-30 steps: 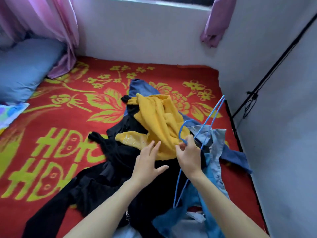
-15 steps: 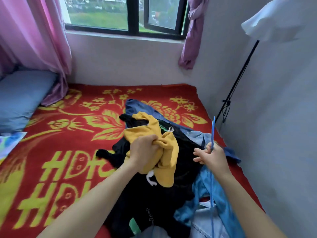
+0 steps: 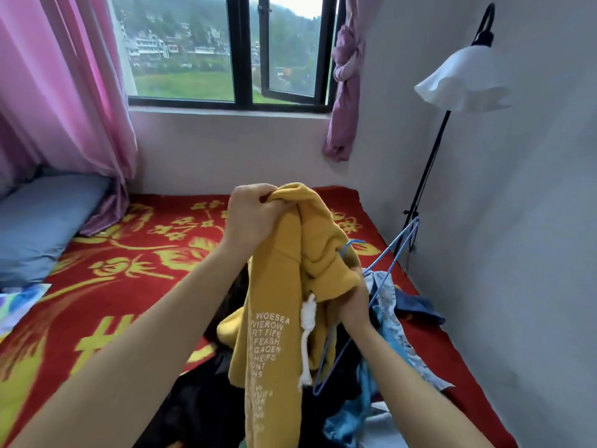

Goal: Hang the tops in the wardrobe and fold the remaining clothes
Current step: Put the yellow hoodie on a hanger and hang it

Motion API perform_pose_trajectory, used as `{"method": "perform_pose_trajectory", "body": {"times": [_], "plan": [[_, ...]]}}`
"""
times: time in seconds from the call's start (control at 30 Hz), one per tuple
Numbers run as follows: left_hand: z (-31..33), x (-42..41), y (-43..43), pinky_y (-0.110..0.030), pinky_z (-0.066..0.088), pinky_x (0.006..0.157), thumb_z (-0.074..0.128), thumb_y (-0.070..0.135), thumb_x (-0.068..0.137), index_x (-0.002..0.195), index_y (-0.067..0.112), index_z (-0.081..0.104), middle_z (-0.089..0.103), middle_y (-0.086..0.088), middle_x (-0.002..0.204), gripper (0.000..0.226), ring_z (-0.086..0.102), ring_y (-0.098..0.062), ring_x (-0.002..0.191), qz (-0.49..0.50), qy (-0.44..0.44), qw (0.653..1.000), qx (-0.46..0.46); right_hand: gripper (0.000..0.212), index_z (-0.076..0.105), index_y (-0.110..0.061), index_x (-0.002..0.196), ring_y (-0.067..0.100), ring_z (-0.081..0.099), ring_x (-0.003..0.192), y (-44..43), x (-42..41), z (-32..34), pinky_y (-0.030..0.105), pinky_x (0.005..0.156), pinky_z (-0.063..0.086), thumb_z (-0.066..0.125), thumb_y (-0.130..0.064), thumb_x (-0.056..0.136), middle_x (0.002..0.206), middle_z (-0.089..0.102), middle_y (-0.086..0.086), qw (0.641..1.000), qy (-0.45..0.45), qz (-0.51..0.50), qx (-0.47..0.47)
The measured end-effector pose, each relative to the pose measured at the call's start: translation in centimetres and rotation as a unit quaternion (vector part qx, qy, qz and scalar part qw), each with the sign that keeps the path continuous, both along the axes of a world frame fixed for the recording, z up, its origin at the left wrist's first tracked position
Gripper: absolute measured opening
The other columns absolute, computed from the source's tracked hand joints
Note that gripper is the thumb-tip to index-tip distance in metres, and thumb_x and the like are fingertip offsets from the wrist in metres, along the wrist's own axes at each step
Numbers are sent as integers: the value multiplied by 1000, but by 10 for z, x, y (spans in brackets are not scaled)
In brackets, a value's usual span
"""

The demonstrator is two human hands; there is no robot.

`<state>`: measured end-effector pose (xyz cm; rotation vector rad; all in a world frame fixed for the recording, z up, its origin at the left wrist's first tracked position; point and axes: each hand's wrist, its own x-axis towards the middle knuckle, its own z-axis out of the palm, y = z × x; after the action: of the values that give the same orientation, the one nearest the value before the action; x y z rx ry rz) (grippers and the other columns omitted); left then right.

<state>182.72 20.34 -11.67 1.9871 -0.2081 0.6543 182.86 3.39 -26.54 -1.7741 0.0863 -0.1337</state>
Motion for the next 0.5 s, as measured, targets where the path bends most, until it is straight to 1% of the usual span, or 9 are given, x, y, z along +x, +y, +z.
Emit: {"method": "perform_pose_trajectory", "body": {"times": [0.07, 0.1, 0.13, 0.2, 0.27, 0.3, 0.4, 0.47, 0.5], "plan": [[22, -6, 17, -10, 41, 51, 69, 20, 82, 71, 23, 71, 62, 16, 58, 12, 52, 6, 54, -2, -14, 999, -46, 27, 44, -25, 62, 9, 42, 58, -4, 13, 51, 28, 59, 37, 43, -16, 87, 60, 48, -7, 993, -41, -11, 109], [31, -10, 29, -9, 41, 50, 70, 22, 82, 68, 29, 68, 61, 18, 54, 15, 52, 8, 52, 5, -17, 998, -67, 20, 36, -22, 58, 10, 34, 57, -7, 22, 76, 30, 58, 30, 40, -22, 78, 53, 40, -8, 989, -71, -30, 130], [37, -15, 42, -9, 41, 49, 70, 24, 81, 66, 32, 67, 61, 20, 53, 17, 52, 8, 51, 14, -17, 996, -88, 11, 33, -21, 59, 12, 30, 59, -10, 31, 97, 31, 59, 28, 38, -23, 69, 53, 36, -8, 989, -105, -35, 101], [36, -25, 69, -9, 41, 45, 71, 25, 81, 67, 29, 67, 62, 19, 52, 14, 53, 7, 48, 26, -7, 991, -132, 5, 33, -21, 63, 11, 30, 58, -8, 45, 136, 26, 55, 31, 38, -20, 63, 56, 35, -6, 990, -142, 4, 18], [19, -31, 93, -12, 44, 47, 71, 20, 81, 70, 23, 69, 64, 13, 54, 11, 55, 2, 48, 36, 28, 986, -157, 16, 34, -20, 63, 7, 31, 53, 6, 58, 153, 13, 45, 29, 44, -11, 70, 57, 36, -6, 982, -155, 70, -89], [6, -34, 104, -14, 47, 50, 71, 17, 80, 71, 20, 70, 65, 10, 55, 10, 57, -1, 51, 43, 57, 985, -158, 25, 33, -20, 62, 7, 30, 52, 20, 63, 151, 12, 42, 26, 47, -4, 75, 57, 35, -5, 971, -150, 113, -148], [-49, -40, 125, -23, 48, 60, 71, 10, 81, 74, 2, 70, 65, -5, 66, 11, 58, -14, 61, 42, 168, 976, -132, 33, 33, -19, 59, 11, 34, 54, 68, 70, 113, 22, 46, 25, 51, -1, 80, 57, 36, -3, 923, -71, 202, -321], [-98, -56, 137, -28, 44, 62, 71, 13, 82, 74, -7, 66, 62, -9, 67, 23, 55, -18, 63, 50, 250, 960, -119, 33, 32, -18, 61, 17, 40, 61, 95, 66, 68, 25, 48, 25, 52, -3, 81, 60, 37, -2, 896, 1, 236, -376], [-122, -65, 140, -26, 42, 59, 71, 16, 82, 69, -5, 65, 59, -7, 64, 26, 53, -17, 61, 61, 287, 950, -110, 34, 31, -19, 62, 17, 40, 62, 103, 62, 46, 25, 48, 26, 54, -1, 79, 62, 37, -2, 893, 40, 250, -372]]}}
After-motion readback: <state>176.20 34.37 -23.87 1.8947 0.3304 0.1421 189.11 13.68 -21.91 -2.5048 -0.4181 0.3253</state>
